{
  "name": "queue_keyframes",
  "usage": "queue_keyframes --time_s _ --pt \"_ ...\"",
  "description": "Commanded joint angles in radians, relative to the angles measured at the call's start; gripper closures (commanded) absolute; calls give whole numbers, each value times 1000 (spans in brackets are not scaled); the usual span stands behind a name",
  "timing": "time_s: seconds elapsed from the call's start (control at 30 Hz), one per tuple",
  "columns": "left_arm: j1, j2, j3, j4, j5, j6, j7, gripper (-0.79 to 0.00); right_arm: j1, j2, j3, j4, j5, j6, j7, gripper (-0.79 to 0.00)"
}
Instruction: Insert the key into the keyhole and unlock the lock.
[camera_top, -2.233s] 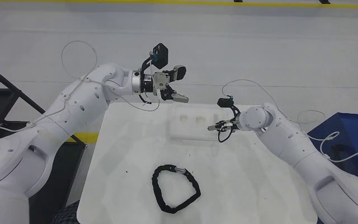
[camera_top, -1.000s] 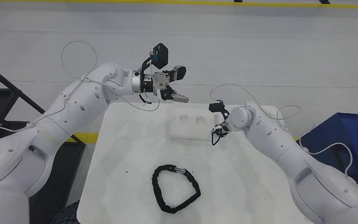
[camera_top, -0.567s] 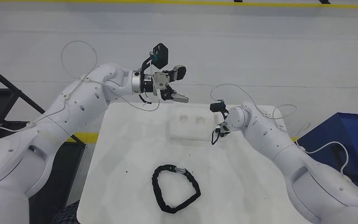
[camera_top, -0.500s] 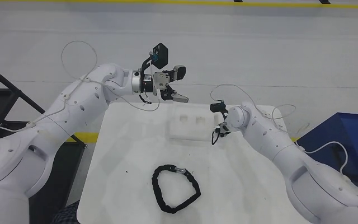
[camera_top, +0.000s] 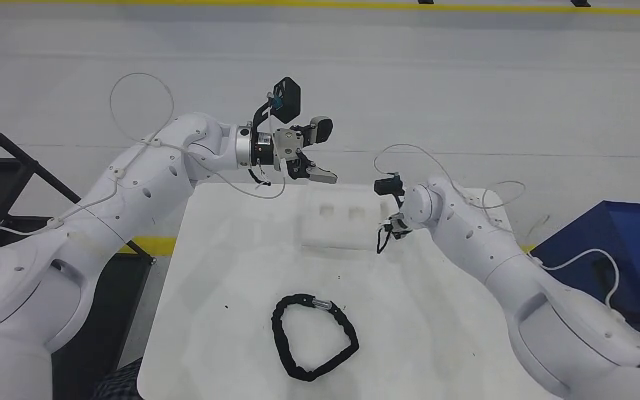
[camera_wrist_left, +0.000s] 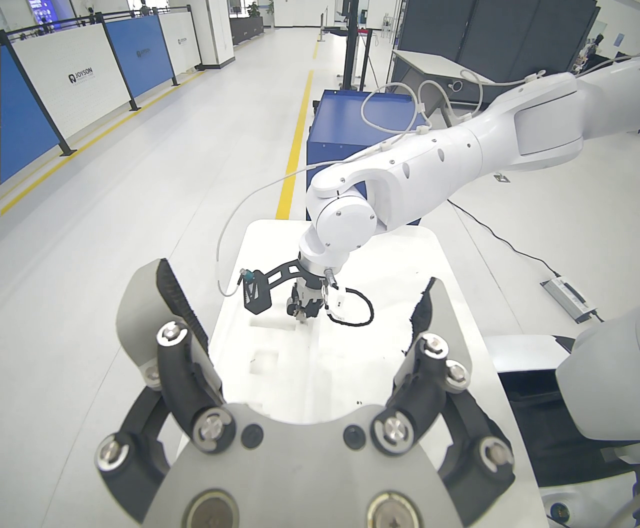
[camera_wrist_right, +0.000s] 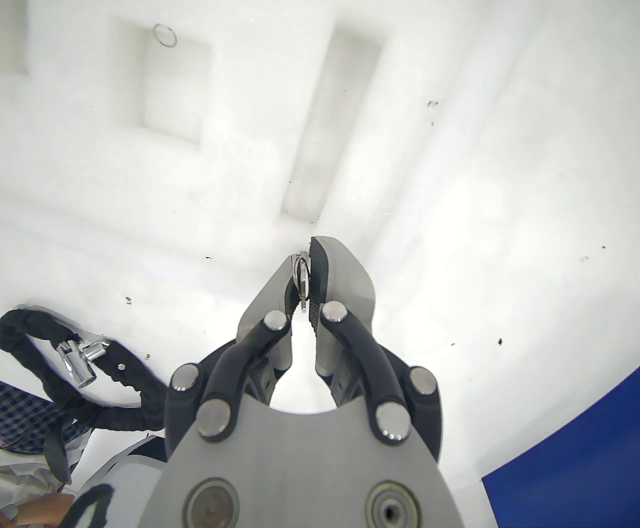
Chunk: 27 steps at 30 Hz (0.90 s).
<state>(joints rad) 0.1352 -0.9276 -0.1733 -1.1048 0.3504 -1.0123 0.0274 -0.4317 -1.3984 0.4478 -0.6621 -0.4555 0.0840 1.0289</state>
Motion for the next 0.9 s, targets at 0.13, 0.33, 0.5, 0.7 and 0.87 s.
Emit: queue_keyframes --time_s 0.13,0.33,0.5,0.7,0.87 --pt "0 0 0 0 0 0 0 -785 7 16 36 -46 -16 6 9 0" --pt "0 0 0 0 0 0 0 -785 -2 57 129 -117 32 -41 20 0" --pt "0 0 0 0 0 0 0 -785 -38 107 231 -228 76 -87 50 0" --pt "0 0 0 0 0 0 0 -785 -140 181 395 -426 140 -153 97 0" --pt "0 0 0 0 0 0 0 -785 -266 238 564 -547 274 -228 156 0"
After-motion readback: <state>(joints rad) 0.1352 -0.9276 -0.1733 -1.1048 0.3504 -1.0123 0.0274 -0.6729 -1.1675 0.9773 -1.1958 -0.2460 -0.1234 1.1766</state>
